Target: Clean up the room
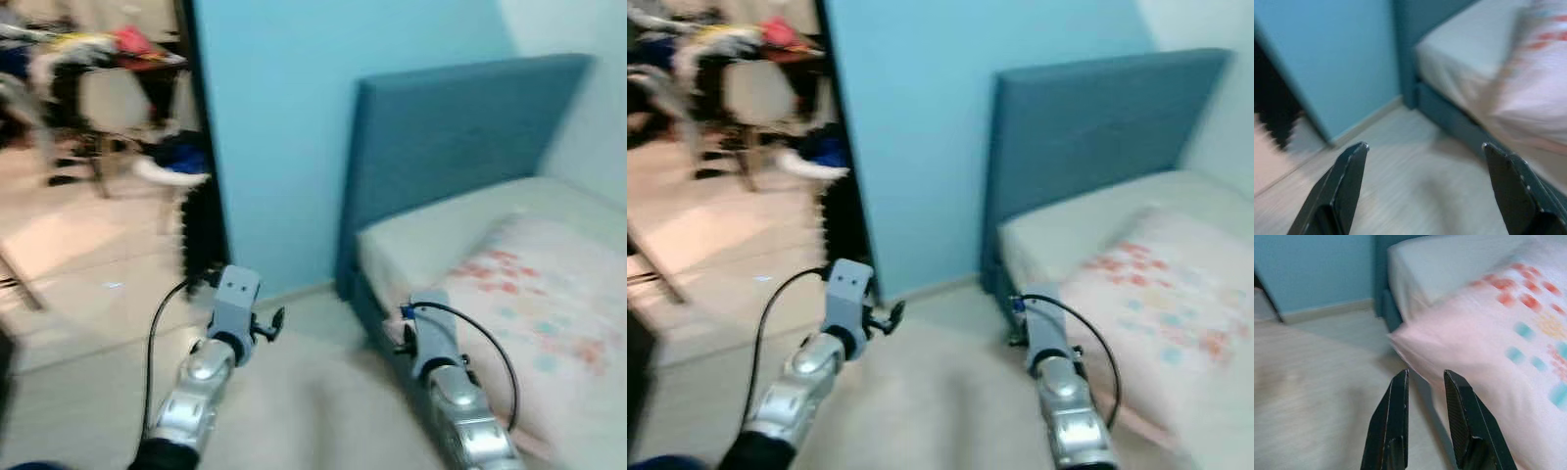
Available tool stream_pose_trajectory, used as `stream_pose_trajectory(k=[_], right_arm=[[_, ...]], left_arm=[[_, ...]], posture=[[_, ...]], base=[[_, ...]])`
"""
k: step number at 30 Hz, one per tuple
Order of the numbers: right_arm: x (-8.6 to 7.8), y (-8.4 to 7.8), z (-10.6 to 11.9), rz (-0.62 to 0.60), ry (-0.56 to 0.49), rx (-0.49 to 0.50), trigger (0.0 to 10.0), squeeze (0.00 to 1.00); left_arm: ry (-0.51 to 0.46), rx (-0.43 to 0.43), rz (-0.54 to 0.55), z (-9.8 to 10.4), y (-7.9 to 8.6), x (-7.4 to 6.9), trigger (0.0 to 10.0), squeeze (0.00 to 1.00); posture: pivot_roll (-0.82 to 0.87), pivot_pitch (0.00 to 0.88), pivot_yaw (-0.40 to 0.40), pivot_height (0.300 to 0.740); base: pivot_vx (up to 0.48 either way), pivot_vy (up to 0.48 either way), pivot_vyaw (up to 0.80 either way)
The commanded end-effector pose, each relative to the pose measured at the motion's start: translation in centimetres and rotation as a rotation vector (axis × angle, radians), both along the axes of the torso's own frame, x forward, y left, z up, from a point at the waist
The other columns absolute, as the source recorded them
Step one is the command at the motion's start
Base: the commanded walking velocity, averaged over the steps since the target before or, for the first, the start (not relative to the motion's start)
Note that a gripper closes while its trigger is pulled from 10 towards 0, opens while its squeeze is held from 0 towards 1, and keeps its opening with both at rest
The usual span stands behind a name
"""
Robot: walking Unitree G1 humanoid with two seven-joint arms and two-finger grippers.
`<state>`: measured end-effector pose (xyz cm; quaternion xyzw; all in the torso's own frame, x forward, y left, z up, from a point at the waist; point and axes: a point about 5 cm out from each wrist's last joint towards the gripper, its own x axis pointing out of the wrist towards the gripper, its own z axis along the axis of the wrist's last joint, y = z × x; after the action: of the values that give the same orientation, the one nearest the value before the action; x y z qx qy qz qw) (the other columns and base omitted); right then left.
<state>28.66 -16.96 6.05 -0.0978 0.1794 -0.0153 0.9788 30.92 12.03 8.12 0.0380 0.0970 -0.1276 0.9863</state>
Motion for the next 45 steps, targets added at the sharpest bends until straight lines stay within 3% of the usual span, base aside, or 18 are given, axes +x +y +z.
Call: stream_pose_trajectory(k=[1, 45], right_arm=[[-0.04, -0.05, 0.06, -0.009, -0.003, 0.008, 10.0, 0.00], [-0.57, -0.40, 0.21, -0.051, -0.005, 0.027, 10.0, 0.00]], left_arm=[[0.005, -0.001, -0.011, -0.08, -0.26, 0.03, 10.0, 0.00], [0.015, -0.005, -0.050, -0.17, -0.88, 0.74, 10.0, 0.00]], posture=[[-0.05, 0.000, -0.007, 0.732], [-0.08, 0.000, 0.025, 0.732]], base=[[0.000, -0.368, -0.79], [0.000, -0.363, -0.78]])
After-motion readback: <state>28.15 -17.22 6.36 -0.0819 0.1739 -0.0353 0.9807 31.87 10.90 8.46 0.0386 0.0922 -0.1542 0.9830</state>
